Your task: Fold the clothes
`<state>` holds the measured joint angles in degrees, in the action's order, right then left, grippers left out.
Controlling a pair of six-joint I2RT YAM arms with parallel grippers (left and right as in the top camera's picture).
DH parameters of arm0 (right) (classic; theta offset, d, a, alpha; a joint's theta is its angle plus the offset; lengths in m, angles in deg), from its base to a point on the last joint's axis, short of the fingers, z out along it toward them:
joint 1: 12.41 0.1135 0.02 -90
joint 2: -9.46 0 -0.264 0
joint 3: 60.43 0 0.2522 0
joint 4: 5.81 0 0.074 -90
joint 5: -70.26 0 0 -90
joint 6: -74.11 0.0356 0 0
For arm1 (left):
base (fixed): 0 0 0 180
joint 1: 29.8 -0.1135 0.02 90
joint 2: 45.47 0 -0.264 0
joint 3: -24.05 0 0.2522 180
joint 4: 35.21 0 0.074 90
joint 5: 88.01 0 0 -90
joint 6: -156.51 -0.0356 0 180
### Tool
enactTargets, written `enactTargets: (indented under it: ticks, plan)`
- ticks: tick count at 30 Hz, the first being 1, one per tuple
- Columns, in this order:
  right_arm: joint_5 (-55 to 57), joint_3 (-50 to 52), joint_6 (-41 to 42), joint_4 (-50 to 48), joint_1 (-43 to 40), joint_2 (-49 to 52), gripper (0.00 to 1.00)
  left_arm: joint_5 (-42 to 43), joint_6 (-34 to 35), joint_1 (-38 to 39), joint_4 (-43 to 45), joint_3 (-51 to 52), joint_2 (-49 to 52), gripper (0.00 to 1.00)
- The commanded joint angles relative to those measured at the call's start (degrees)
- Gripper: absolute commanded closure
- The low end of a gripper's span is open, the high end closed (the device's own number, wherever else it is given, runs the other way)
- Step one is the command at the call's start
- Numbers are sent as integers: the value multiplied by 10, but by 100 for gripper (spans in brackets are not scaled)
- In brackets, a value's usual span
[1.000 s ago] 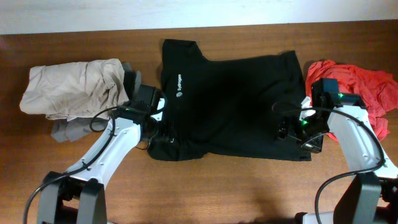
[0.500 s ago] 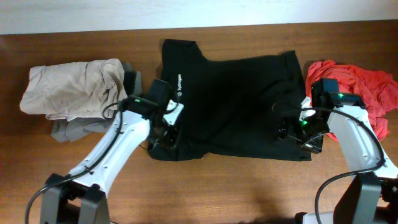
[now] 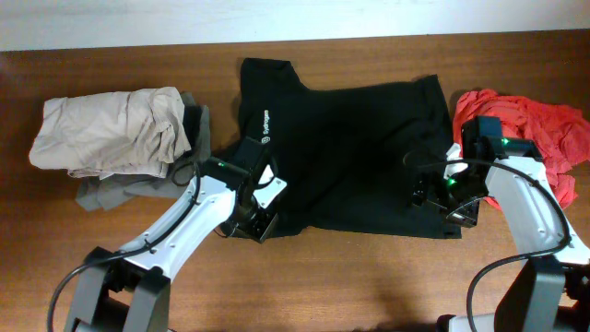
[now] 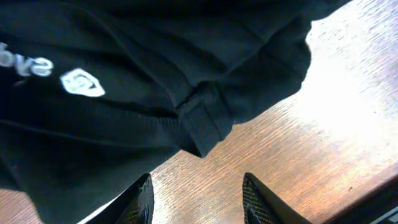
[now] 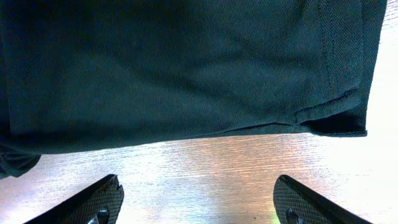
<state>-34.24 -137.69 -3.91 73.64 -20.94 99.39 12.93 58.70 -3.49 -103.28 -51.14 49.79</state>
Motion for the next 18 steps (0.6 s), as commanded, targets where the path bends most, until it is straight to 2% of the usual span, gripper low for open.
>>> enactTargets:
  ticks: [1,4,14,18]
  plan:
    - [1,2,3,-2,3,-12,18,11,-16,2,8,12,5,54]
    - [1,2,3,-2,3,-12,18,37,-40,2,14,16,6,54]
    - [1,2,3,-2,3,-12,18,40,-43,3,42,18,50,56]
    - [1,2,3,-2,3,-12,18,41,-50,6,46,17,60,68]
